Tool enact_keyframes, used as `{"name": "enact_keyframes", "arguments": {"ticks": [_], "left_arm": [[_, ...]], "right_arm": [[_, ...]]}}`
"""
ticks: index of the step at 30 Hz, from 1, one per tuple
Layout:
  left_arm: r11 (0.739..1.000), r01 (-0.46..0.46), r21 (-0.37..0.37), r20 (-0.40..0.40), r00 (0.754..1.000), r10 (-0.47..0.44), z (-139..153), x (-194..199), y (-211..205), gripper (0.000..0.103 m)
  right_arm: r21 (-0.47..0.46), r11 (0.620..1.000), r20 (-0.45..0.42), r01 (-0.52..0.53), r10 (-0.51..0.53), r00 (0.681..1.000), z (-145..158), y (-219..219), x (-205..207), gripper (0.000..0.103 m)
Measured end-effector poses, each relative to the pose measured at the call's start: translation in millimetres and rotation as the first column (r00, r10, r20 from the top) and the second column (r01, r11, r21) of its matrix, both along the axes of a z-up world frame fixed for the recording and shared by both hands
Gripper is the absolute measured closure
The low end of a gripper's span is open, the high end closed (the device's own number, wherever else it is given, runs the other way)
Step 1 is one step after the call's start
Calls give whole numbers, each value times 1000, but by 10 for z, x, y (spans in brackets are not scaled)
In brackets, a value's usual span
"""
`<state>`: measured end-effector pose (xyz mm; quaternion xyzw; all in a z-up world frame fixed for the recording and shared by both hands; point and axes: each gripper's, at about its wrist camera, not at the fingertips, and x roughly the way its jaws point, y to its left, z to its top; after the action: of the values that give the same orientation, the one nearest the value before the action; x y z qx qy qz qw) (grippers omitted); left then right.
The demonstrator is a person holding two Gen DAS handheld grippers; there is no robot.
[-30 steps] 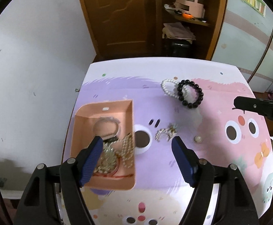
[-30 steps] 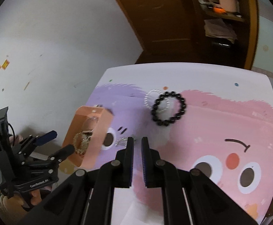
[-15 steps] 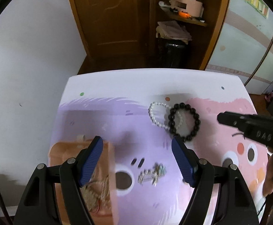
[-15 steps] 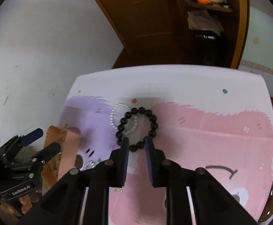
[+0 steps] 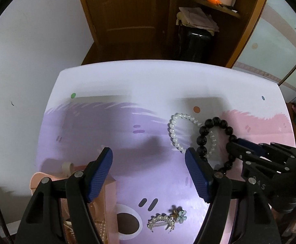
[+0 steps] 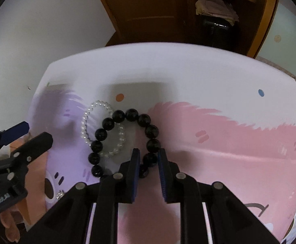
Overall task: Organize jewelry
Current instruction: 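Close the right tool on the black bead bracelet and lift it, then close the left tool on the blue-flower brooch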
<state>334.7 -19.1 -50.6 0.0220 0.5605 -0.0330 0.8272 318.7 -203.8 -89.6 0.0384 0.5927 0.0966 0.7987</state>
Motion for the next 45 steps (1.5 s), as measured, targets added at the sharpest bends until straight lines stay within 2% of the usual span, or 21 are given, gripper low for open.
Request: {"name": "enact_keyframes", "arguments": {"ticks": [8, 16, 21, 23, 25, 27, 31, 36, 45], "left_arm": [[1000, 18, -1, -7, 1000, -18, -52, -19, -38, 31], [994, 108, -1, -14, 994, -108, 18, -284, -172, 31], [979, 198, 54, -18, 980, -197, 32, -589, -239, 31], [974, 222, 52, -15, 975, -221, 16, -701, -236, 32], [967, 249, 62, -10, 969, -249, -19, -809, -250, 40], [957, 281, 67, -1, 959, -282, -68, -907, -287, 41], [951, 300, 77, -5, 954, -301, -176, -951, -332, 42], [950, 307, 50, -20, 952, -306, -261, -952, -342, 42], [946, 323, 28, -15, 946, -323, -310, -962, -269, 42]], "right_arm": [[-39, 999, 57, -9, 11, 998, 22, 31, -38, 88], [-44, 999, 78, 11, -8, 997, 34, -133, -211, 88], [-6, 999, 75, 32, -32, 997, 48, -308, -412, 88], [7, 999, 75, 40, -41, 996, 54, -362, -485, 88], [18, 999, 84, 46, -47, 995, 66, -408, -569, 88], [28, 999, 100, 47, -49, 994, 88, -435, -646, 88], [61, 997, 126, 57, -64, 990, 155, -501, -755, 88], [88, 995, 200, 56, -73, 977, 326, -549, -913, 88], [175, 983, 321, 47, -103, 942, 598, -615, -1059, 88]]}}
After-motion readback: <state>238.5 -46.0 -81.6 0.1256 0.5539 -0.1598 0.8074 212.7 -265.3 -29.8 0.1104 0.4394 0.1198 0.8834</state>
